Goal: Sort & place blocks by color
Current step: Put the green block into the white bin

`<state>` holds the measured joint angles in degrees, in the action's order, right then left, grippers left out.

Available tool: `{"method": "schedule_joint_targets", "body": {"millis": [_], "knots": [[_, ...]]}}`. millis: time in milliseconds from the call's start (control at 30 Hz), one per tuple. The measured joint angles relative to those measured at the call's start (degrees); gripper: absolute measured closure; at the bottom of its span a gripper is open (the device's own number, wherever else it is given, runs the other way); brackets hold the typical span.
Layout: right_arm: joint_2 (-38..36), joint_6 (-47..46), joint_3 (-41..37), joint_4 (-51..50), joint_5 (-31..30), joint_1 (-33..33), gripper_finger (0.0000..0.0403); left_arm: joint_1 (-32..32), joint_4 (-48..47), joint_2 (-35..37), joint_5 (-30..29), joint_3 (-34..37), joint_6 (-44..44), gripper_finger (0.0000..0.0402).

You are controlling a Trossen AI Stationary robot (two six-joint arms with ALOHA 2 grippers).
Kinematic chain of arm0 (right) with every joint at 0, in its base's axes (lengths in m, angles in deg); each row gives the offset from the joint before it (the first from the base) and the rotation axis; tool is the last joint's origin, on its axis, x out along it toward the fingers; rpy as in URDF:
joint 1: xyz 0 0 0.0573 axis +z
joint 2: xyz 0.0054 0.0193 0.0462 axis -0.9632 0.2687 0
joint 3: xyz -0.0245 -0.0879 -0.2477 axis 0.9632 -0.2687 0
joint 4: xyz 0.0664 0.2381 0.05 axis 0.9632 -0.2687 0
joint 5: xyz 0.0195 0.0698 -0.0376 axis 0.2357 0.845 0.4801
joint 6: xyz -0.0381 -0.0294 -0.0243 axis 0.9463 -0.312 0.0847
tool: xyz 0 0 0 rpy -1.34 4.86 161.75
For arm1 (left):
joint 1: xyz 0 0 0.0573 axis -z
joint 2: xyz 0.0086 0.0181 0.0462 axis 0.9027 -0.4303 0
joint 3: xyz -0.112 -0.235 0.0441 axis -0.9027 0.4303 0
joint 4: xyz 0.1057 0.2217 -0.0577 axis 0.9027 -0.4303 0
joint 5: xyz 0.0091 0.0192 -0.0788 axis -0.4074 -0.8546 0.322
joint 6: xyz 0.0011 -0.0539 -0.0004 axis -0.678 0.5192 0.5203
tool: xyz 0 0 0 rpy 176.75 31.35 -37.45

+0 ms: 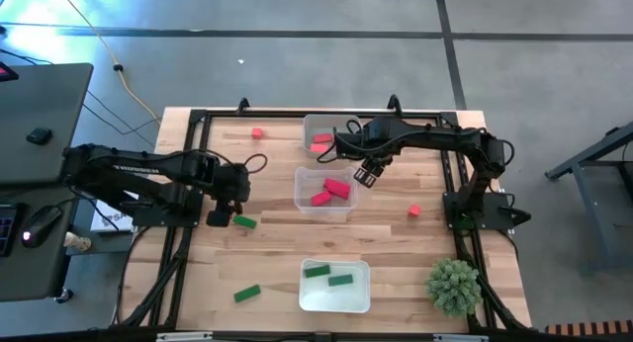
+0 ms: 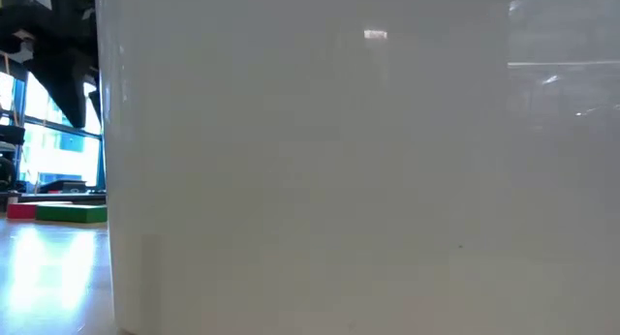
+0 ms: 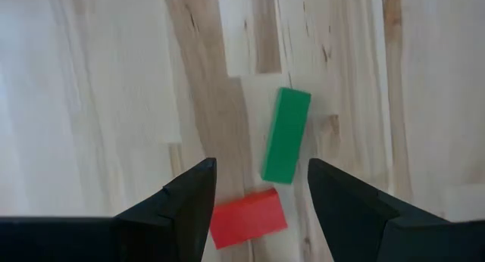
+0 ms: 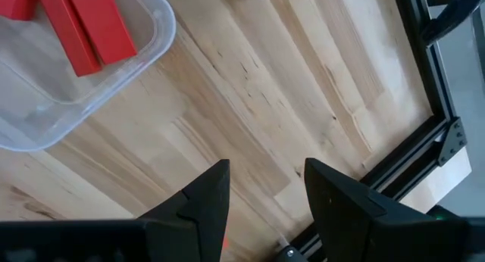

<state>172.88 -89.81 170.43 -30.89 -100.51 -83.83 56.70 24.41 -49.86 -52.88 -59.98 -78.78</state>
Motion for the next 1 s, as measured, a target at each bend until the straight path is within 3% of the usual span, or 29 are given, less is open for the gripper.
{"method": "schedule_joint_targets", "body": {"millis": [467,700,1000], "knots": [[0.00,1.20,0.04,1.18,0.00,0.00,0.0243,7.36,3.01,-9.73,-1.98,-0.02,5.59,0.0204],[0.00,2.31,0.04,1.18,-0.01,0.00,0.0243,9.13,3.03,-17.53,-2.09,-0.02,5.59,0.0204],[0.00,4.30,0.04,1.24,-0.04,0.00,0.0243,10.57,4.78,-22.59,-2.12,-0.06,5.57,0.0204]]}}
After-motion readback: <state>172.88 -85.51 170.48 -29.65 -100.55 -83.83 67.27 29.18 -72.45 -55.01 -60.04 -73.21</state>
